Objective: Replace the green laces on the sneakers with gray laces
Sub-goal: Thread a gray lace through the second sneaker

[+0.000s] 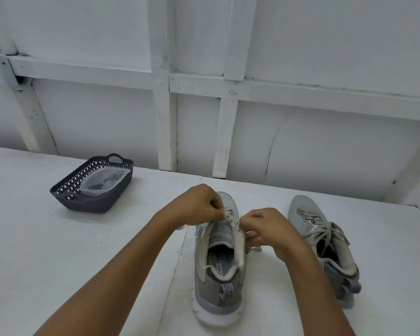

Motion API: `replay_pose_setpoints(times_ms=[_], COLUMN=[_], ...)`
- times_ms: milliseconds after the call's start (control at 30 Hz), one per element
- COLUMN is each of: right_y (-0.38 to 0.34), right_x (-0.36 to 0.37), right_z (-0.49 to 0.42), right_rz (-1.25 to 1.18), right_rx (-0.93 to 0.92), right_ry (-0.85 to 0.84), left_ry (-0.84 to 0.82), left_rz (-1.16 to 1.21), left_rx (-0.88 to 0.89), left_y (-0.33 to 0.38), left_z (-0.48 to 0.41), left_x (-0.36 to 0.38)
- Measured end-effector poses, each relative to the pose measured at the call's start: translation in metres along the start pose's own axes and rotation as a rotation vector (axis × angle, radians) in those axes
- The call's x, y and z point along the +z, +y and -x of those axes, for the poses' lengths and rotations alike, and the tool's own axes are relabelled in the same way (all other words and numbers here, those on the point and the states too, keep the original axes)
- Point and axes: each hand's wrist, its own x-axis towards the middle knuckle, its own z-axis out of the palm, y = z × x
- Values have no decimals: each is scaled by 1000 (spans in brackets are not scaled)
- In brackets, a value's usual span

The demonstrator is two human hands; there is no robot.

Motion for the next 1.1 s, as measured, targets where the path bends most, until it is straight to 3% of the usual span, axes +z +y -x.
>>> replay_pose_setpoints(times_ms=[633,933,1000,1100], right_y=[7,12,10,5], right_x=[-6,3,0,-12], right_z=[-2,-15,-19,-24], right_rz=[-144,-78,-220,-729], right_rx=[21,-34,-55,-56], right_ry=[-45,47,135,181], left_ry=[30,18,-1,-25], left_rz=[-172,-39,-87,-94], left_rx=[58,52,49,24], left_y=[-1,-6,-11,-18], left_z=[-1,-1,0,2], left_x=[30,22,16,7])
